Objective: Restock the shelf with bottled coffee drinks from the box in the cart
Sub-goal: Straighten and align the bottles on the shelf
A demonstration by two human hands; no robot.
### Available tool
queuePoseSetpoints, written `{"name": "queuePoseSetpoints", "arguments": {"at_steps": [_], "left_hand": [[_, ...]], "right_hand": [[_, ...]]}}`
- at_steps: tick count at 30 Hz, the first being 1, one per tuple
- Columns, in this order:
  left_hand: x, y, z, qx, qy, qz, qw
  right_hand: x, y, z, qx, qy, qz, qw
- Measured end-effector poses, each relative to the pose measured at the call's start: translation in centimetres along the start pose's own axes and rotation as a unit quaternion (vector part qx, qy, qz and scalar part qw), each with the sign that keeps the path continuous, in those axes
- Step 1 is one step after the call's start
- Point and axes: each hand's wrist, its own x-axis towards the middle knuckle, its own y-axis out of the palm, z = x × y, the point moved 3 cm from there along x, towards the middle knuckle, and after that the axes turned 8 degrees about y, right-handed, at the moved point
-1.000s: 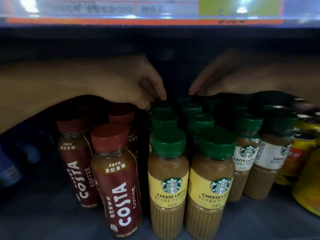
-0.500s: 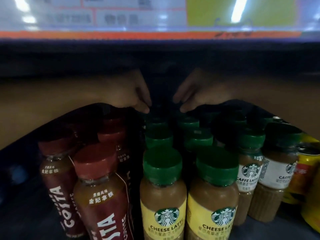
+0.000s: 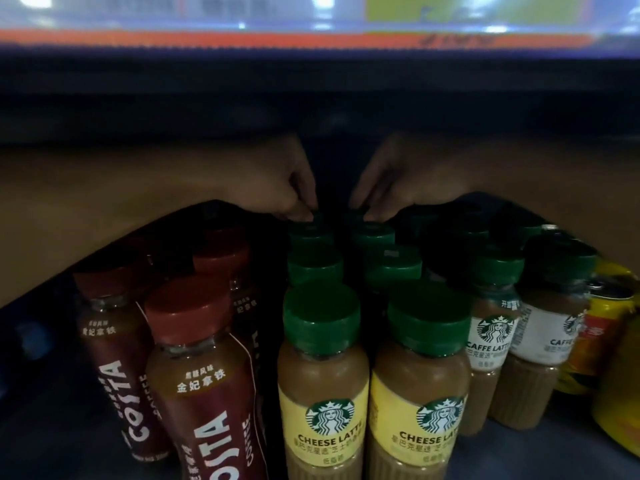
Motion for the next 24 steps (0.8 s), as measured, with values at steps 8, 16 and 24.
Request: {"name": "queuePoseSetpoints", "arguments": {"at_steps": [8,16,24], "left_hand": [[0.3,0.3,0.1,-0.034,-0.002,-0.001,0.999],[0.0,0.3,0.3,-0.033,-0.002,-0.007,0.999],[-0.4,0.3,-1.0,0.036,0.016,0.015,0.999]], "right_hand": [[-0.5,-0.1,0.1,0.006,0.010,-0.002,1.000],[-0.5,0.2,-0.5,0.043,0.023,-0.005,0.999],[-1.5,-0.5,-0.3,0.012,0.011,-0.024,1.000]]}}
